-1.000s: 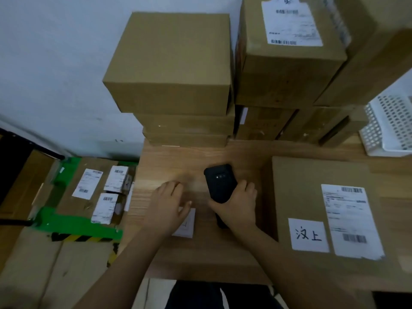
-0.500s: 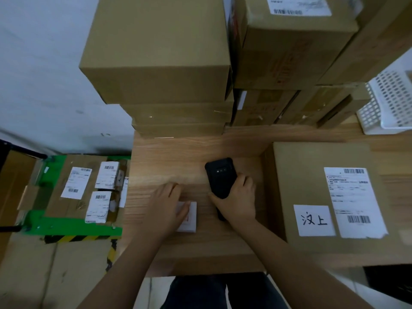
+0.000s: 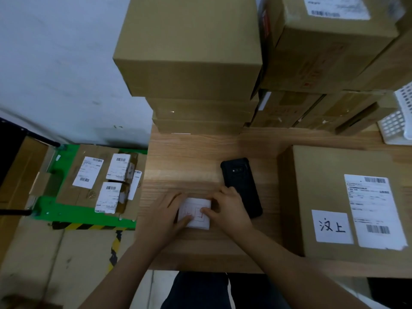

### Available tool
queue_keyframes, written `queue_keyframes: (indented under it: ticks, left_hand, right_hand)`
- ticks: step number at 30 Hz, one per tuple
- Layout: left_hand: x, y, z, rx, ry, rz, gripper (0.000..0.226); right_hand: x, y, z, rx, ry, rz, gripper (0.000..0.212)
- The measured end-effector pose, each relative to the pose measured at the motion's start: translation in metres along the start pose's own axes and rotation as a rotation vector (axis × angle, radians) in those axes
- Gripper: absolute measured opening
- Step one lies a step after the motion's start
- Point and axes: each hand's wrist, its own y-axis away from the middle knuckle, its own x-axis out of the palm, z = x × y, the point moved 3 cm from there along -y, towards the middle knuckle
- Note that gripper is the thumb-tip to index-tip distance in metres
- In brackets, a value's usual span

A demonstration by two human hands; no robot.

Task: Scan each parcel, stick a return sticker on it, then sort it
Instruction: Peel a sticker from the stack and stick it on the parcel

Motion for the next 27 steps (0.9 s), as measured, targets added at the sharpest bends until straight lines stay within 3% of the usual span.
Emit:
queue_keyframes:
  ticks: [6, 16, 19, 27]
  left_hand:
    - [-0.001, -0.004, -0.001, -0.020, 0.013, -0.026, 0.063]
    - [0.000, -0.005, 0.000, -0.028, 0.099, -0.085, 0.066]
    - [-0.010, -0.007, -0.006, -0.053, 0.164, -0.127, 0.066]
    - [-0.067, -0.027, -0.059, -0.241, 0.694, -0.274, 0.021]
  right_hand:
    - [-0.008, -0.007, 0.006, 0.061, -0.146, 0.014, 0.014]
    - [-0.014, -0.008, 0.006, -0.047, -0.208, -0.054, 0.017]
    - [-0.025, -0.006, 0.009, -0.004, -0.259, -0.060, 0.018]
    - [-0.094, -0.005, 0.027, 0.112, -0.567, -0.183, 0.010]
